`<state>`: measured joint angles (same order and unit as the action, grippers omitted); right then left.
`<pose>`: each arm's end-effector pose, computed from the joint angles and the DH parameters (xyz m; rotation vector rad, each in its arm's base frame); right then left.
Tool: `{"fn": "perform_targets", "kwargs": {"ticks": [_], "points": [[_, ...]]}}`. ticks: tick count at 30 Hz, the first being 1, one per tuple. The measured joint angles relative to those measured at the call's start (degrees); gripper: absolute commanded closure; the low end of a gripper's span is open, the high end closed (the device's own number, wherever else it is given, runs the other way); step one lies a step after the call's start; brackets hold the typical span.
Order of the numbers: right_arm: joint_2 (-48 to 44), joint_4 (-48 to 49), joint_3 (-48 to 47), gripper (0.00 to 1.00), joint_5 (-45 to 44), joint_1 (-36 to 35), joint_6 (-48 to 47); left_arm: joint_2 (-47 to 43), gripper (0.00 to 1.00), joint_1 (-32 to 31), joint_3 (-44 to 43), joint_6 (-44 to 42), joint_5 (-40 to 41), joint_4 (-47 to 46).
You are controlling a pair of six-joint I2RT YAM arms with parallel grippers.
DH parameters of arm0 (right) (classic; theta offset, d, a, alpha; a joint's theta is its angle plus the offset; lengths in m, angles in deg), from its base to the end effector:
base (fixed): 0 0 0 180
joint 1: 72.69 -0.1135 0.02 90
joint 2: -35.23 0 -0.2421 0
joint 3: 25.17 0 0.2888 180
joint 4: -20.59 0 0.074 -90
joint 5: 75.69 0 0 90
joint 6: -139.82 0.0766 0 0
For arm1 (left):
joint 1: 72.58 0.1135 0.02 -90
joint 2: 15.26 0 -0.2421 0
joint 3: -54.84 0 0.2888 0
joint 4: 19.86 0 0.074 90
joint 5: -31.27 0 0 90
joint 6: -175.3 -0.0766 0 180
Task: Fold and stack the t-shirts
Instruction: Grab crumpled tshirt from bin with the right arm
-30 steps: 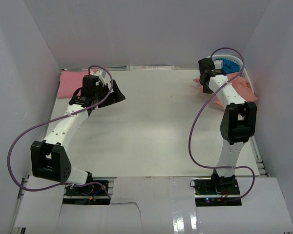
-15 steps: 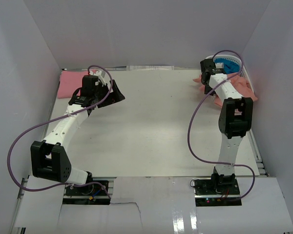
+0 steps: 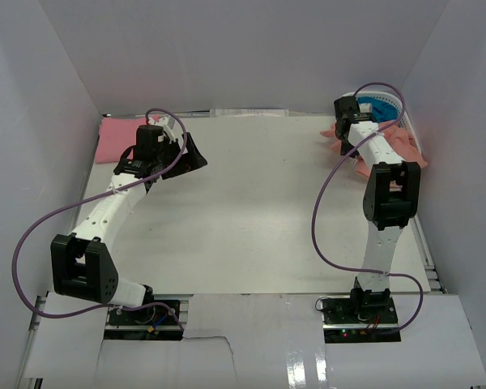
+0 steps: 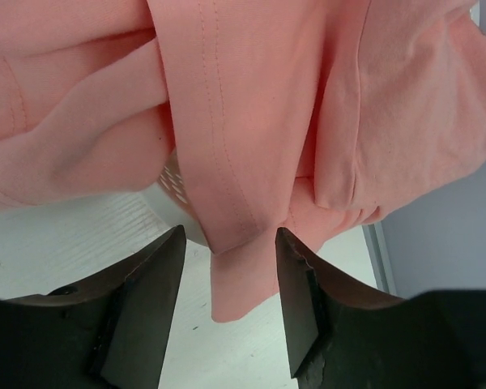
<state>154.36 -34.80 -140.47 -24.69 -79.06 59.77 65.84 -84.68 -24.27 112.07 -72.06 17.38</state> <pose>0.4966 0.0069 0.1910 0.3114 2.4120 -0.7539 0.3739 -0.0982 0.2487 -0.1676 2.3034 -0.6182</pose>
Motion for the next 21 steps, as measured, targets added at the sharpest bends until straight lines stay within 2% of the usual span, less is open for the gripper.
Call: {"fn": "perform_targets", "kwargs": {"ticks": [3, 7, 9, 11, 12, 16, 21], "points": [[0.0, 0.0, 0.0, 0.53, 0.2, 0.0, 0.0, 0.0, 0.02, 0.0, 0.0, 0.0, 0.0, 0.0], [0.0, 0.2, 0.0, 0.54, 0.2, 0.4, 0.0, 0.0, 0.02, 0.0, 0.0, 0.0, 0.0, 0.0], [0.0, 0.2, 0.0, 0.6, 0.2, 0.8, 0.0, 0.0, 0.02, 0.0, 0.0, 0.0, 0.0, 0.0], [0.1, 0.2, 0.0, 0.61, 0.3, 1.2, 0.0, 0.0, 0.02, 0.0, 0.0, 0.0, 0.0, 0.0], [0.1, 0.2, 0.0, 0.8, 0.4, 1.3, 0.1, 0.0, 0.02, 0.0, 0.0, 0.0, 0.0, 0.0], [0.2, 0.3, 0.0, 0.92, 0.9, 1.7, 0.0, 0.0, 0.02, 0.0, 0.0, 0.0, 0.0, 0.0], [0.3, 0.2, -0.1, 0.92, 2.5, 1.9, 0.0, 0.0, 0.02, 0.0, 0.0, 0.0, 0.0, 0.0]]}}
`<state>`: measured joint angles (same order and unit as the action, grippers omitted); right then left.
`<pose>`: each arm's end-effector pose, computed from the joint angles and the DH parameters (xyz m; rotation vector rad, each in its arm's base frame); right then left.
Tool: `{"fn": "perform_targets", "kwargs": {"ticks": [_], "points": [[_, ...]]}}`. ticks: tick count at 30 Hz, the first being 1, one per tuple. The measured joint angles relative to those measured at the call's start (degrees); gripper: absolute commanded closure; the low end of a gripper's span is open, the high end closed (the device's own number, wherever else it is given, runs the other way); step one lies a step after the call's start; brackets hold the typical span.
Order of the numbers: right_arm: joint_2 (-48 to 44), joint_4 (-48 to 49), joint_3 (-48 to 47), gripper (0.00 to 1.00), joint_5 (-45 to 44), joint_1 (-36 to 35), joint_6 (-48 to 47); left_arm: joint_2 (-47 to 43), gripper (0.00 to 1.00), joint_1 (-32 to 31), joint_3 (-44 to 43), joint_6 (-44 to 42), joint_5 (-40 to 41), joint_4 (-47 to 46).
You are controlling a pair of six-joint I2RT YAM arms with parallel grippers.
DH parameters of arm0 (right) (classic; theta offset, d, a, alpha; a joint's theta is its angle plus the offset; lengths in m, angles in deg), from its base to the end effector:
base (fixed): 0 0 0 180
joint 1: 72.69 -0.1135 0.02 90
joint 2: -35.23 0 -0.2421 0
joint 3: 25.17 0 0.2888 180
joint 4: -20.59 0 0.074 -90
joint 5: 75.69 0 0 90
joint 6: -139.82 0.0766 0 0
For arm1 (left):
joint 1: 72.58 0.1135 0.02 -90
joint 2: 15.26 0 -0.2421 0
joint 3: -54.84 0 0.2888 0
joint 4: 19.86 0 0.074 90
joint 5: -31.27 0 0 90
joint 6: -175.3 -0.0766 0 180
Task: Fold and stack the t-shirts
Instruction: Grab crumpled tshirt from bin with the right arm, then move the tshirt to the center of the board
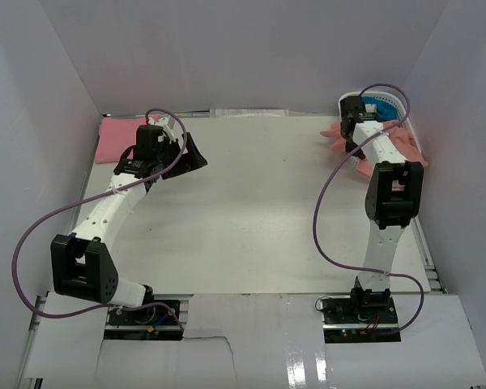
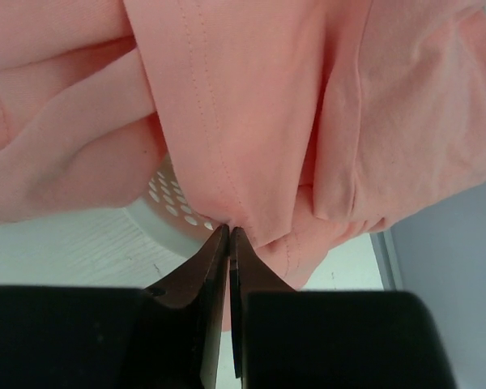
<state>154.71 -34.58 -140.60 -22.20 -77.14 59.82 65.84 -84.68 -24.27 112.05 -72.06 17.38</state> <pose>0.4986 -0.0069 0.1874 0.3401 2.4315 -0.7155 0.3739 -0.0982 0.2487 -0.1672 2.3034 -0.6180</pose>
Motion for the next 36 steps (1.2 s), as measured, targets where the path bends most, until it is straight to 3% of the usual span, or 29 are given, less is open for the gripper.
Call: {"fn": "perform_targets", "kwargs": {"ticks": [4, 12, 14, 19, 22, 25, 30, 32, 36], "points": [[0.9, -1.0, -3.7, 0.92, 6.4, 0.2, -0.4, 0.0, 0.02, 0.0, 0.0, 0.0, 0.0, 0.0], [0.5, -3.9, -23.5, 0.92, 25.7, -5.0, -1.9, 0.0, 0.02, 0.0, 0.0, -0.3, 0.5, 0.0], [-5.0, -2.8, -19.4, 0.92, 31.0, -9.4, -2.2, 0.0, 0.02, 0.0, 0.0, -0.3, 0.6, 0.0], [-27.6, 1.6, 2.8, 0.92, 42.8, -22.3, -1.9, 0.0, 0.02, 0.0, 0.0, -0.4, 0.7, 0.0], [-37.9, 3.6, 11.7, 0.92, 46.9, -24.5, -1.2, 0.0, 0.02, 0.1, 0.0, -0.4, 0.9, 0.0], [-48.2, 3.9, 20.0, 0.92, 45.0, -22.8, 0.2, 0.0, 0.02, 0.2, 0.0, -0.4, 0.9, 0.0], [-52.1, 1.0, 25.8, 0.92, 33.6, -21.2, 2.8, 0.0, 0.02, 0.3, 0.0, -0.4, 0.9, 0.0], [-52.8, -0.3, 27.0, 0.89, 29.8, -20.8, 3.5, 0.0, 0.02, 0.3, 0.0, -0.4, 0.9, 0.0], [-52.3, -3.0, 27.8, 0.49, 27.9, -20.2, 3.3, 0.0, 0.02, 0.3, 0.0, -0.3, 0.9, 0.0]]}}
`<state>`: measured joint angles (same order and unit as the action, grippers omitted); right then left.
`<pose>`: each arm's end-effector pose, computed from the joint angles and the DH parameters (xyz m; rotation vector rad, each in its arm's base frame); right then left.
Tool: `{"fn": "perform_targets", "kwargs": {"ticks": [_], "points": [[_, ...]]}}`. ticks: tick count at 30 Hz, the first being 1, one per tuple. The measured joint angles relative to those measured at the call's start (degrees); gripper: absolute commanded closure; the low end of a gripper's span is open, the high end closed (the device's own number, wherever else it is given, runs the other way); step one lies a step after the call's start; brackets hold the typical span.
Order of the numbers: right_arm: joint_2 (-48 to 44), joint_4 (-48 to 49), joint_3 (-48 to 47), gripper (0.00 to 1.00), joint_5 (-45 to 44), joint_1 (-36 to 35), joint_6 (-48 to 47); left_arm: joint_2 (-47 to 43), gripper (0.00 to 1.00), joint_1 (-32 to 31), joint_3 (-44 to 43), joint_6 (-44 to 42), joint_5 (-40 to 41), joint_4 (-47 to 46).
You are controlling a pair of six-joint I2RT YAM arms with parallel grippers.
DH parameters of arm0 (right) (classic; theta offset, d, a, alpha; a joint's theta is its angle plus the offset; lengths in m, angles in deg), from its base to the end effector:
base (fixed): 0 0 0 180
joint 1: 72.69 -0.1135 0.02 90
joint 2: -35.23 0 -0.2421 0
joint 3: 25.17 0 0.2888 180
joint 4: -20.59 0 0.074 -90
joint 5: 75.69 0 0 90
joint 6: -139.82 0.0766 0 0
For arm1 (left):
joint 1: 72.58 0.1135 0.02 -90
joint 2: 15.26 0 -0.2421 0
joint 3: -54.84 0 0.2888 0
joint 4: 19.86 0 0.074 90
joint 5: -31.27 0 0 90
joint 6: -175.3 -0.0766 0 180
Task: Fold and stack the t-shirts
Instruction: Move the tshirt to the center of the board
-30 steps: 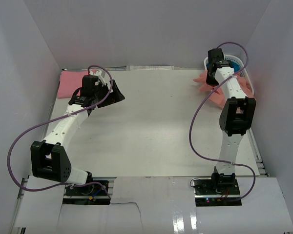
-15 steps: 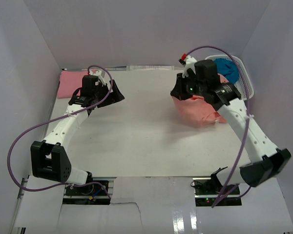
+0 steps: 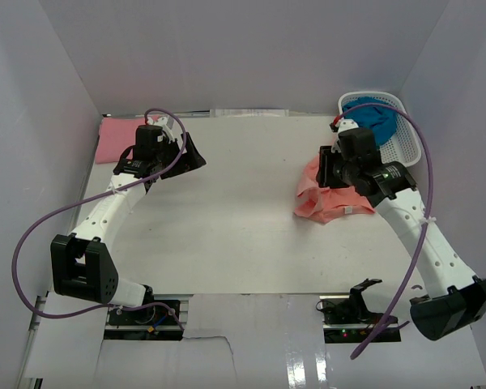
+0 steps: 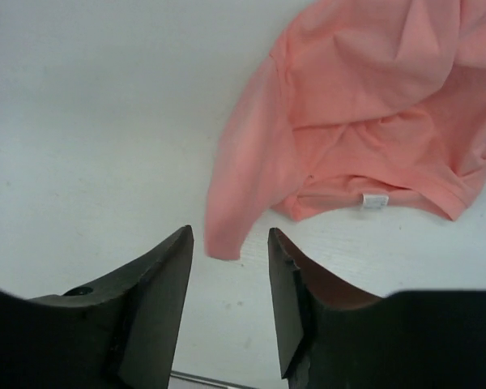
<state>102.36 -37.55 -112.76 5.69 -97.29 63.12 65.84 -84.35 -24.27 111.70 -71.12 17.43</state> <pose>0.2912 0.1207 0.3460 -0.1371 2.2226 0.1963 0.3749 -0.0949 0.2484 -0.1758 2.3007 -0.5935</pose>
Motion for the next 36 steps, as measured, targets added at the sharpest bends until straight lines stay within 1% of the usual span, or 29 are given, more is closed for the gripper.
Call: {"fn": "perform_targets", "kwargs": {"ticks": [1, 2, 3, 4, 5, 7, 10, 12, 17, 22, 23, 26, 28, 29, 30, 31, 36], "points": [[1.1, -0.2, 0.4, 0.49, -0.3, 0.0, -0.3, 0.0, 0.02, 0.0, 0.0, 0.0, 0.0, 0.0], [2.4, -0.3, 1.1, 0.46, -0.9, 0.0, -0.4, 0.0, 0.02, 0.0, 0.0, 0.0, 0.0, 0.0], [4.0, -0.2, 2.2, 0.31, -1.9, -0.1, -0.4, 0.0, 0.02, 0.0, 0.0, 0.0, 0.0, 0.0], [5.4, 0.0, 3.3, 0.26, -3.0, -0.2, 0.0, 0.0, 0.02, 0.0, 0.0, 0.0, 0.0, 0.0], [7.1, 0.2, 4.8, 0.17, -4.9, -0.2, 0.1, 0.0, 0.02, 0.0, 0.0, 0.0, 0.0, 0.0], [10.3, 0.2, 6.8, 0.08, -9.5, -0.2, 0.6, 0.0, 0.02, 0.0, 0.0, 0.0, 0.0, 0.0], [14.0, 1.2, 6.6, 0.05, -17.7, -0.2, 1.0, 0.0, 0.02, 0.0, 0.0, 0.0, 0.0, 0.0], [17.0, 1.3, 4.1, 0.03, -23.5, -0.1, 1.2, 0.0, 0.02, 0.0, 0.0, 0.0, 0.0, 0.0], [29.2, 4.7, -7.7, 0.02, -35.6, 0.9, 0.3, 0.0, 0.02, 0.0, 0.0, 0.0, 0.0, 0.0], [40.8, 6.4, -18.5, 0.02, -41.2, 3.0, -1.7, 0.0, 0.02, 0.0, 0.0, 0.0, 0.0, 0.0], [42.6, 6.6, -19.9, 0.05, -41.7, 3.7, -1.9, 0.0, 0.02, 0.0, 0.0, 0.0, 0.0, 0.0], [46.8, 6.8, -23.2, 0.24, -42.0, 6.5, -2.8, 0.0, 0.02, 0.0, 0.0, 0.0, 0.0, 0.0], [48.9, 7.1, -24.9, 0.27, -41.6, 8.6, -3.3, 0.0, 0.02, 0.0, 0.0, 0.0, 0.0, 0.0], [49.7, 7.0, -25.6, 0.64, -41.4, 9.5, -3.5, 0.0, 0.02, 0.0, 0.0, 0.0, 0.0, 0.0], [50.4, 7.0, -26.1, 0.9, -41.0, 10.4, -4.2, 0.0, 0.02, 0.0, 0.0, 0.0, 0.0, 0.0], [50.9, 6.9, -26.6, 0.92, -40.6, 11.2, -4.5, 0.0, 0.02, 0.0, 0.0, 0.0, 0.0, 0.0], [51.5, 5.5, -29.9, 0.92, -36.7, 12.3, -4.5, 0.0, 0.02, 0.0, 0.0, 0.0, 0.0, 0.0]]}}
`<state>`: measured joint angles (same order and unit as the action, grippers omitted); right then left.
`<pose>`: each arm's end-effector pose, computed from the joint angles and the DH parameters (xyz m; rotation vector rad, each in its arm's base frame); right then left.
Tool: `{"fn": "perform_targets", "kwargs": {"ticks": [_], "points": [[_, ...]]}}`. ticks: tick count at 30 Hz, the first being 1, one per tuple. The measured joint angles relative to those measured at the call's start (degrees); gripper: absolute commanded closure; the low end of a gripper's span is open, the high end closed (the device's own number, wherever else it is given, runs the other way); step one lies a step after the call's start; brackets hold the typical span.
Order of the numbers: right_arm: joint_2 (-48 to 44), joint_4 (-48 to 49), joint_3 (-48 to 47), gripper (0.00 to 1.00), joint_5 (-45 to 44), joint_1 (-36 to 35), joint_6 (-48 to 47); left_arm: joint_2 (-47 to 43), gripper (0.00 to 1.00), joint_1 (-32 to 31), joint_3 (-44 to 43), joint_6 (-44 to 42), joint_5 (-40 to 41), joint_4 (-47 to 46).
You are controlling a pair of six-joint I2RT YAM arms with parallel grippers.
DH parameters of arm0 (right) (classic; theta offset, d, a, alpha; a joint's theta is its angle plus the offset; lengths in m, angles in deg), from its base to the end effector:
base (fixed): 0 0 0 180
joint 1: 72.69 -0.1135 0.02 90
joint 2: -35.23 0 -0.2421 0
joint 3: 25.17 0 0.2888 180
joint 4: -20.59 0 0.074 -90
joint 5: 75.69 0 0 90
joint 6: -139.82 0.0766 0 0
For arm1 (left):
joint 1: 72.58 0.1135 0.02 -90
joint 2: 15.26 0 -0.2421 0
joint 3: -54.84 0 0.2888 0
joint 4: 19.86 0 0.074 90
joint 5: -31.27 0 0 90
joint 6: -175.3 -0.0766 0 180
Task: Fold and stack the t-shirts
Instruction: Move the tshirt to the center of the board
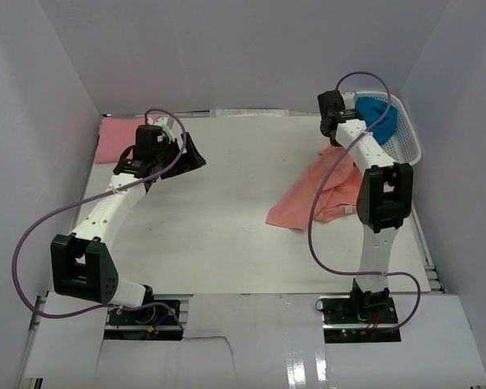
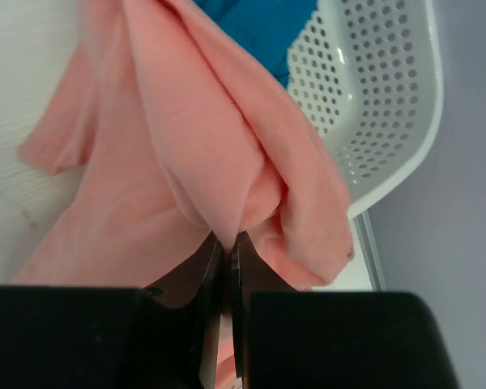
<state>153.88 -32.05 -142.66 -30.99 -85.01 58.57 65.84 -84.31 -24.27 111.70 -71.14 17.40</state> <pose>0.5004 0.0536 0.2169 0.2391 2.2821 -0.7968 0.3750 -0.0947 0.2485 -0.1763 2.3000 -0.5936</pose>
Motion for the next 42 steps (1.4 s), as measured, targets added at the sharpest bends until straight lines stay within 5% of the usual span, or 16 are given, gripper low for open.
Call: {"fn": "perform_targets", "kwargs": {"ticks": [7, 12, 19, 23, 27, 35, 36, 37, 39, 42], "points": [[-6.1, -0.9, -2.3, 0.92, 13.4, -5.7, -1.5, 0.0, 0.02, 0.0, 0.0, 0.0, 0.0, 0.0], [-14.5, -1.8, -1.7, 0.92, 31.2, -10.8, -2.2, 0.0, 0.02, 0.0, 0.0, 0.0, 0.1, 0.0], [-26.8, 1.9, 17.0, 0.92, 55.1, -17.0, -5.0, 0.0, 0.02, 0.0, 0.0, 0.0, 1.6, 0.1], [-30.8, 1.4, 27.2, 0.9, 60.3, -17.6, -6.2, -0.1, 0.02, 0.0, 0.0, 0.0, 3.2, 0.2], [-26.6, 1.4, 25.9, 0.92, 64.0, -15.8, -7.0, -0.8, 0.02, 0.2, 0.1, 0.2, 4.4, 0.2], [-5.6, 9.9, 9.0, 0.91, 80.3, -16.0, -4.2, -1.1, 0.02, 0.4, 0.2, 0.2, 5.6, 0.2], [-5.1, 12.0, 9.1, 0.84, 82.3, -16.0, -2.8, -1.1, 0.02, 0.4, 0.2, 0.2, 5.8, 0.2], [-5.0, 14.1, 9.7, 0.66, 83.3, -16.1, -1.7, -1.1, 0.02, 0.4, 0.2, 0.2, 5.8, 0.2], [-5.6, 18.1, 11.3, 0.63, 82.9, -16.3, -0.1, -1.1, 0.02, 0.4, 0.2, 0.2, 5.9, 0.2], [-9.1, 21.4, 16.8, 0.15, 77.2, -16.4, 0.9, -1.1, 0.02, 0.4, 0.2, 0.1, 5.9, 0.2]]}}
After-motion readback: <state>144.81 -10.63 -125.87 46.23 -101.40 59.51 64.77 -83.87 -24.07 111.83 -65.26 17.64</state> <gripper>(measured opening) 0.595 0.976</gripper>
